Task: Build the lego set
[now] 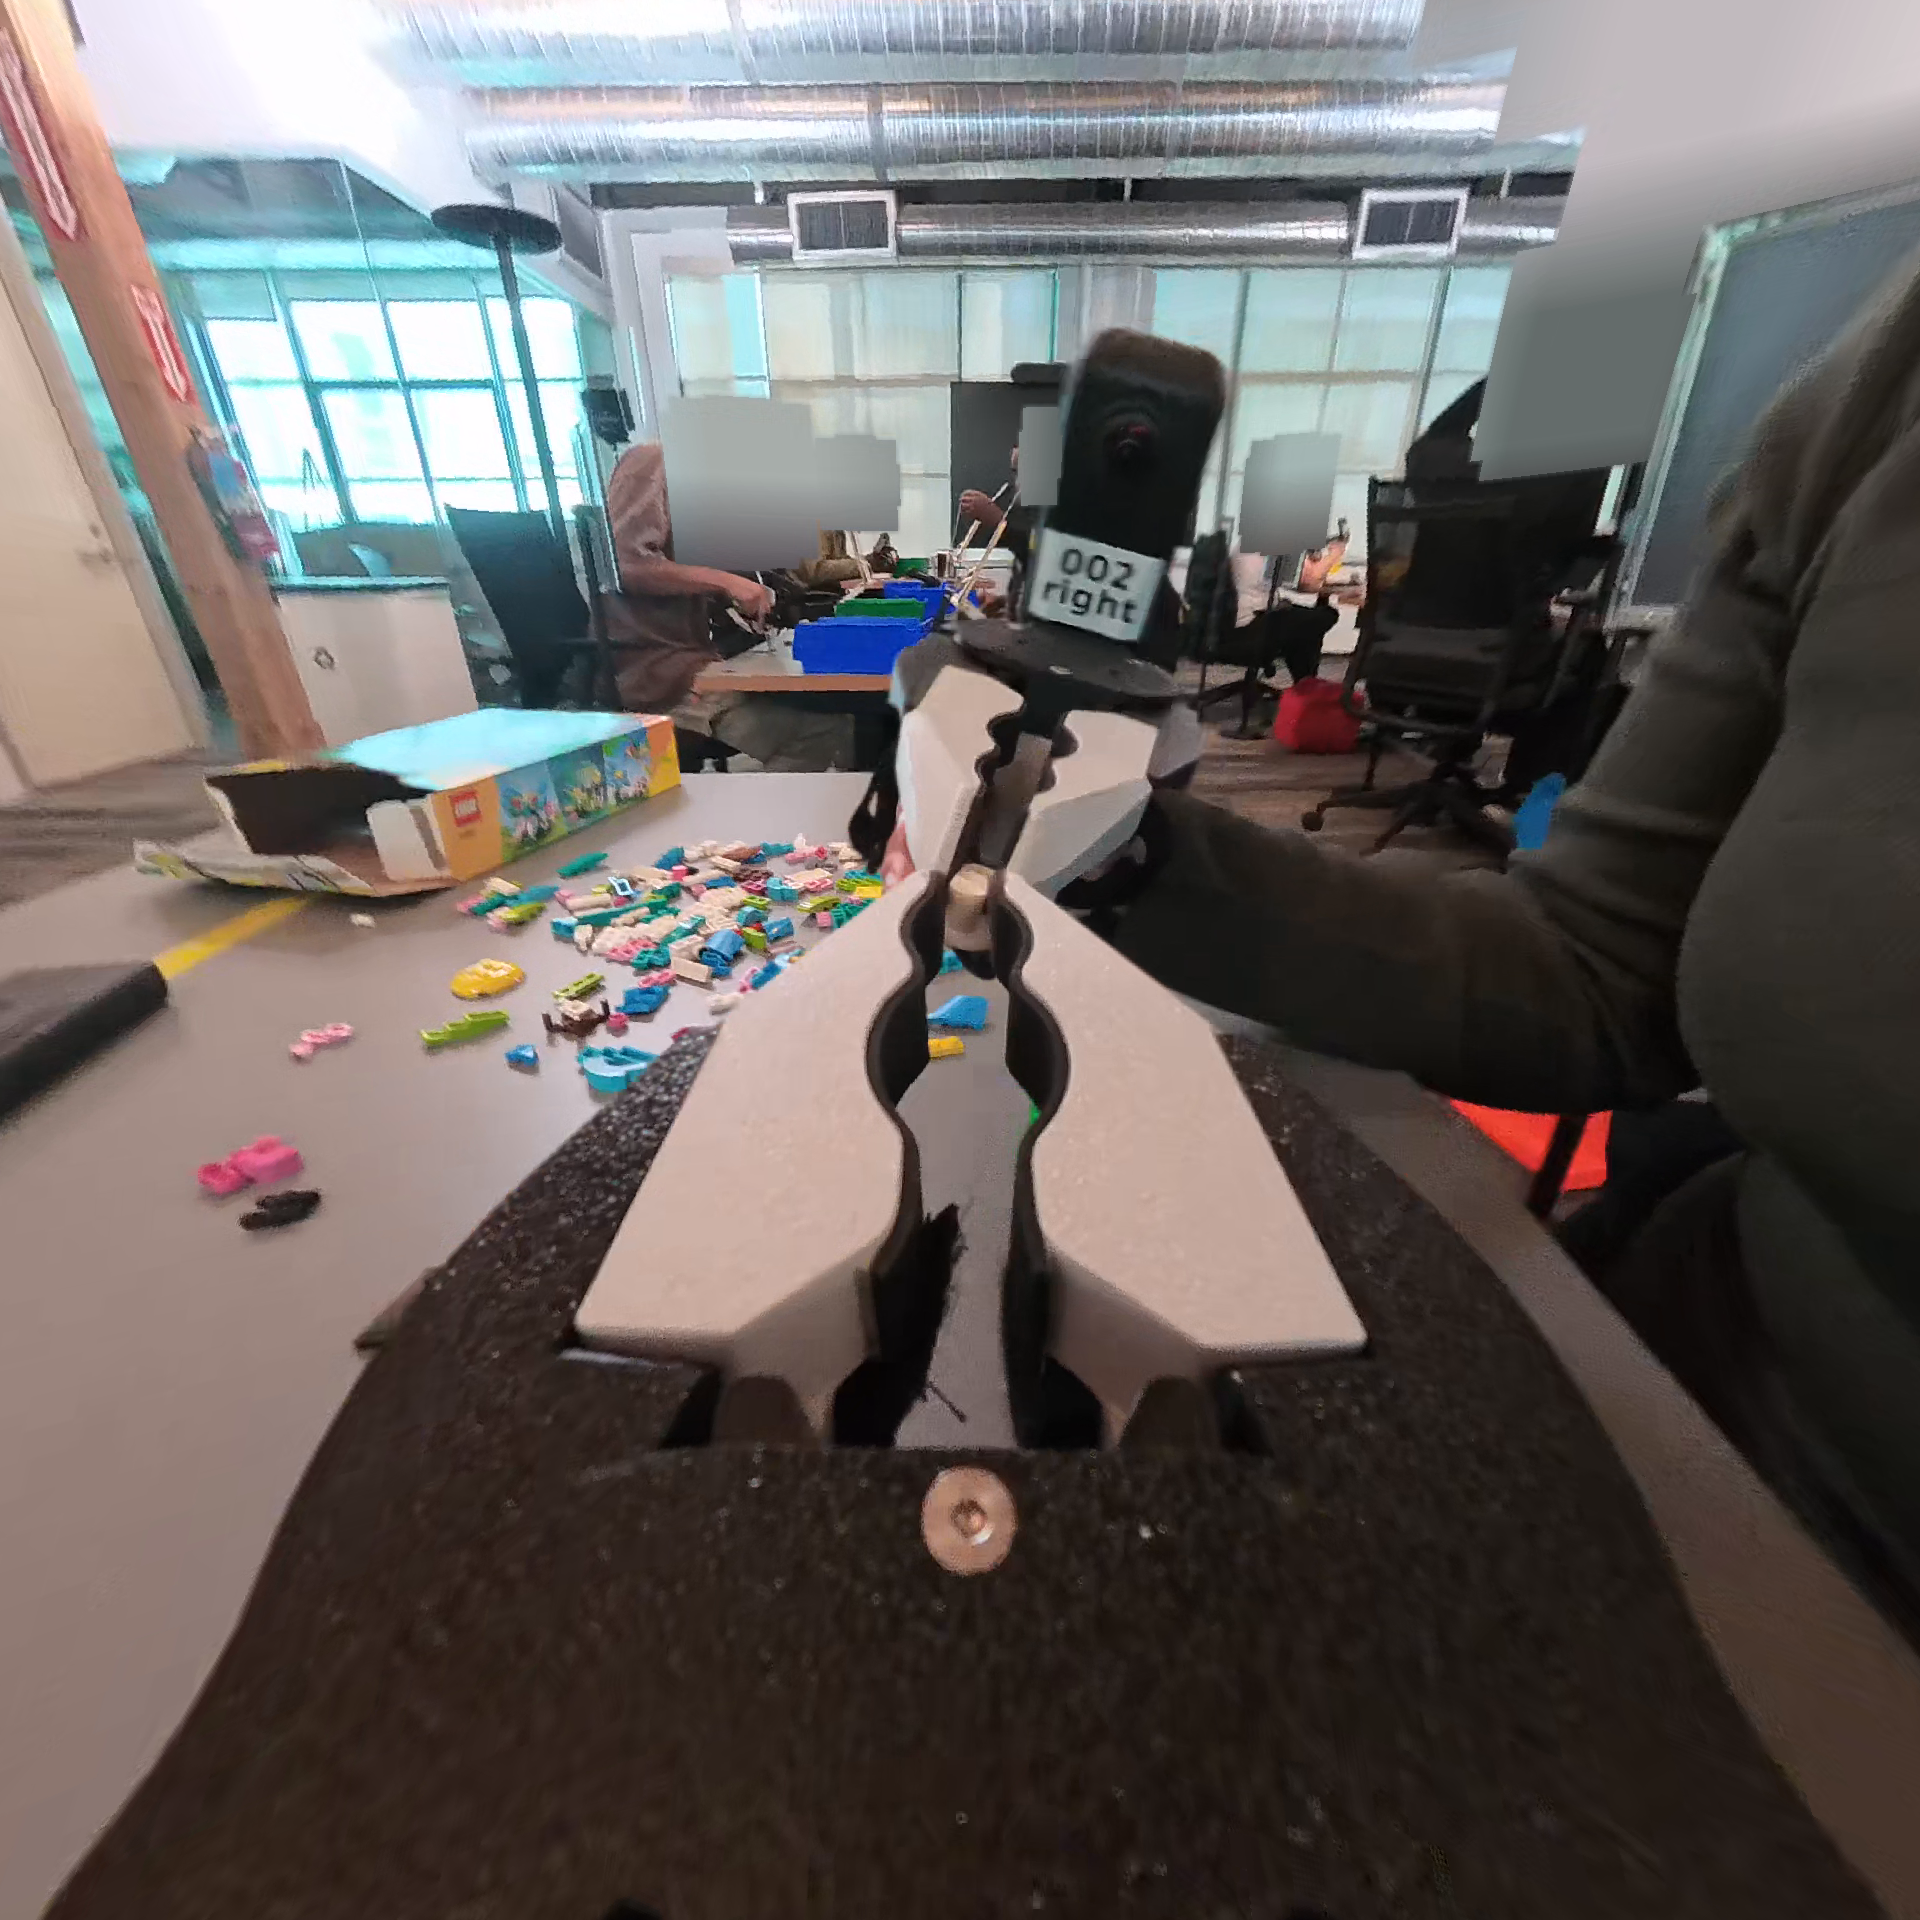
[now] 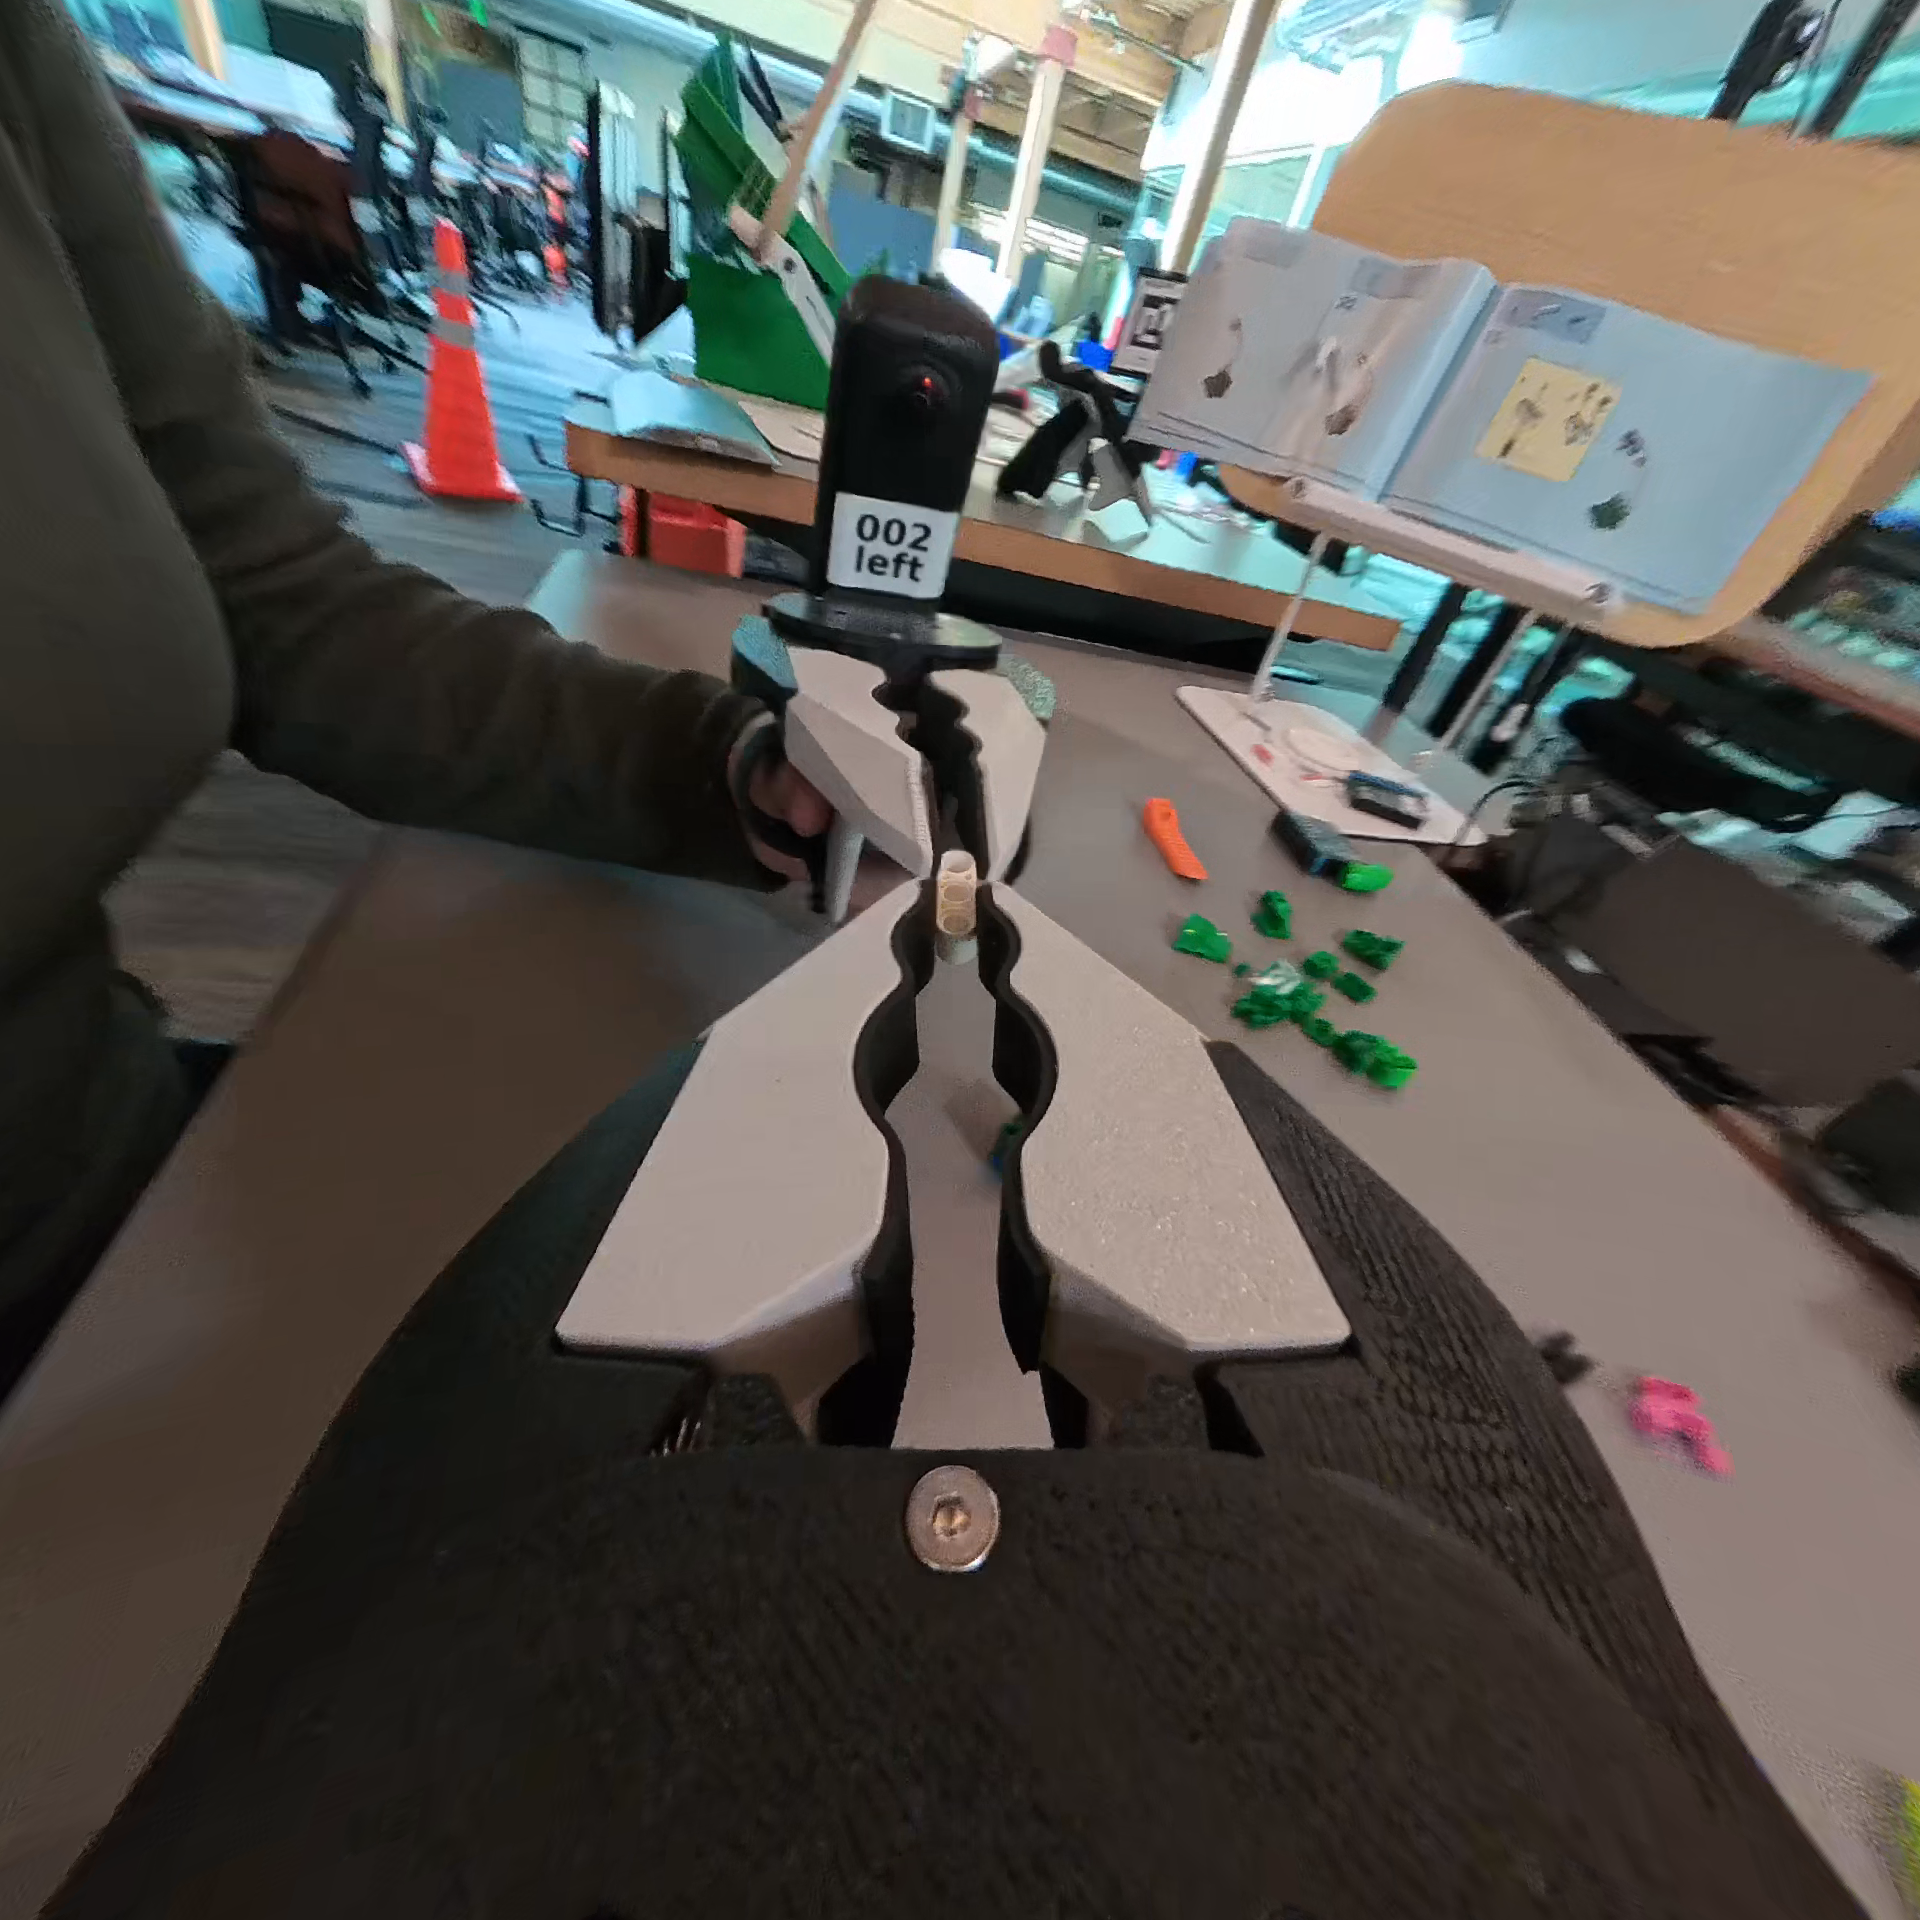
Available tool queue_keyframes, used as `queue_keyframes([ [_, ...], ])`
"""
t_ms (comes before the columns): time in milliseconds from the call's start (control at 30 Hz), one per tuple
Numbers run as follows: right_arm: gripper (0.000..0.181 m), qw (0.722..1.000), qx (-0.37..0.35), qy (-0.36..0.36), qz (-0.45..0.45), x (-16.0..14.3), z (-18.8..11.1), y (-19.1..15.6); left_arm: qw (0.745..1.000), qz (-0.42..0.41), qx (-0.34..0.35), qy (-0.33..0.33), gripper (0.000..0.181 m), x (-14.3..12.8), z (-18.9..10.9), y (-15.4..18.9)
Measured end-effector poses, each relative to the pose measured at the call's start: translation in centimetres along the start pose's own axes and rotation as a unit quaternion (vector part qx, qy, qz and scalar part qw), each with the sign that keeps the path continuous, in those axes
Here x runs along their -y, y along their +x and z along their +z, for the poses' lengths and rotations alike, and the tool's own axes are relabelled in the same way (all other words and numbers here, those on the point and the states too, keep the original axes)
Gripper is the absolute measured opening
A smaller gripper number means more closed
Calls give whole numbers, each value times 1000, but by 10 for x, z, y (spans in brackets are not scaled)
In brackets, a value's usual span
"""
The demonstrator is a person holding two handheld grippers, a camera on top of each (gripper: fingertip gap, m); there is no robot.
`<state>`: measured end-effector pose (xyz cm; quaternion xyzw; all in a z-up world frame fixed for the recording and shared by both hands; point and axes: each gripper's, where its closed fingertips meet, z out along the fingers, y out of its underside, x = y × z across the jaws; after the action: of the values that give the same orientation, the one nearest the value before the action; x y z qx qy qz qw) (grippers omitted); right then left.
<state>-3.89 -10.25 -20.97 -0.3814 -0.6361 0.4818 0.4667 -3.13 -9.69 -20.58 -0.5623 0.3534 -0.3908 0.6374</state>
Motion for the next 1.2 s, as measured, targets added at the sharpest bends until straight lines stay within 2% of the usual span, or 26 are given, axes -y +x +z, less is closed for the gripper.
queue_keyframes([
  [67,6,999,24,9,33,1,0,-4,1000,29,-9,-6,5,0,-1,5],
  [167,6,997,45,13,65,1,1,-7,999,27,-28,-10,5,-1,-3,9],
  [400,6,995,46,17,83,1,-1,-5,998,44,-12,-38,8,-13,2,6],
  [600,6,995,45,16,82,1,-3,-4,1000,7,-20,-9,7,-10,5,7],
  [1200,6,996,35,0,80,-5,-2,-1,996,-66,-55,18,5,-9,1,6],
])
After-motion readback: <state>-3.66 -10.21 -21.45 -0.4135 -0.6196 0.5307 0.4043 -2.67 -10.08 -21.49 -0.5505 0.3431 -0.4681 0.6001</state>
